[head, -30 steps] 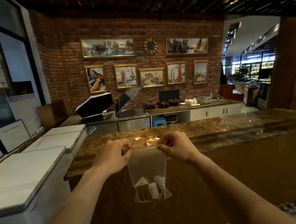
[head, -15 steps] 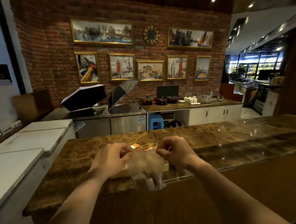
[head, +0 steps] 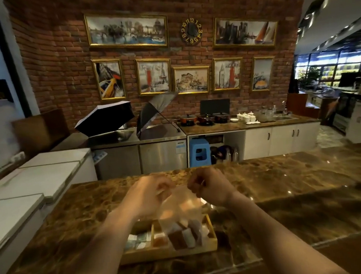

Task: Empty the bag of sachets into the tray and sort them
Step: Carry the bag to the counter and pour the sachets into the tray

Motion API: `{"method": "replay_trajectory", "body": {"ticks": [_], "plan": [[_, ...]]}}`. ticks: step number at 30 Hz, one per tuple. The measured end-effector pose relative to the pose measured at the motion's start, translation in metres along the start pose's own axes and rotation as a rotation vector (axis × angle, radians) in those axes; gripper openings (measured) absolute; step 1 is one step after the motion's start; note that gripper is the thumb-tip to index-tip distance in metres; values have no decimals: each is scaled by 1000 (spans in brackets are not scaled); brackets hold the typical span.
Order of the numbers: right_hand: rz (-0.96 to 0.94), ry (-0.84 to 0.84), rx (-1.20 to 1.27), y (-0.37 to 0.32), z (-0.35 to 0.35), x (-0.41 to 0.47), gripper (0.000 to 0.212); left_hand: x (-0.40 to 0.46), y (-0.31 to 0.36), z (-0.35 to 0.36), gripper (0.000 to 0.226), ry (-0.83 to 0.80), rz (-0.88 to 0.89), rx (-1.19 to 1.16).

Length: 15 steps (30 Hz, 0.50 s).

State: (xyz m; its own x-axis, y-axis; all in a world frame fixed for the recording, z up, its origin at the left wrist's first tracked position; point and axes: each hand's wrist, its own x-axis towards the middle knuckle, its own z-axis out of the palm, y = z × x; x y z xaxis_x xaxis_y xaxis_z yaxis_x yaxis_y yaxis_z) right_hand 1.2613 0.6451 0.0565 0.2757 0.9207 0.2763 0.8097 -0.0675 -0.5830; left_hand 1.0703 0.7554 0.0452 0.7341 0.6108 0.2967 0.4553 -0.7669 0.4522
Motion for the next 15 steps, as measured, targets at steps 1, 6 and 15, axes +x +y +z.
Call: {"method": "replay_trajectory", "body": {"ticks": [1,6,15], "plan": [[-10,-21,5,8,1,11,14,14,-4,5,19,-25,0,-12],[37,-75,47,51,4,66,13,71,-21,31,9,-15,-22,-73],[344,103,590,91,13,159,14,159,-21,46,35,138,-195,-306]]}}
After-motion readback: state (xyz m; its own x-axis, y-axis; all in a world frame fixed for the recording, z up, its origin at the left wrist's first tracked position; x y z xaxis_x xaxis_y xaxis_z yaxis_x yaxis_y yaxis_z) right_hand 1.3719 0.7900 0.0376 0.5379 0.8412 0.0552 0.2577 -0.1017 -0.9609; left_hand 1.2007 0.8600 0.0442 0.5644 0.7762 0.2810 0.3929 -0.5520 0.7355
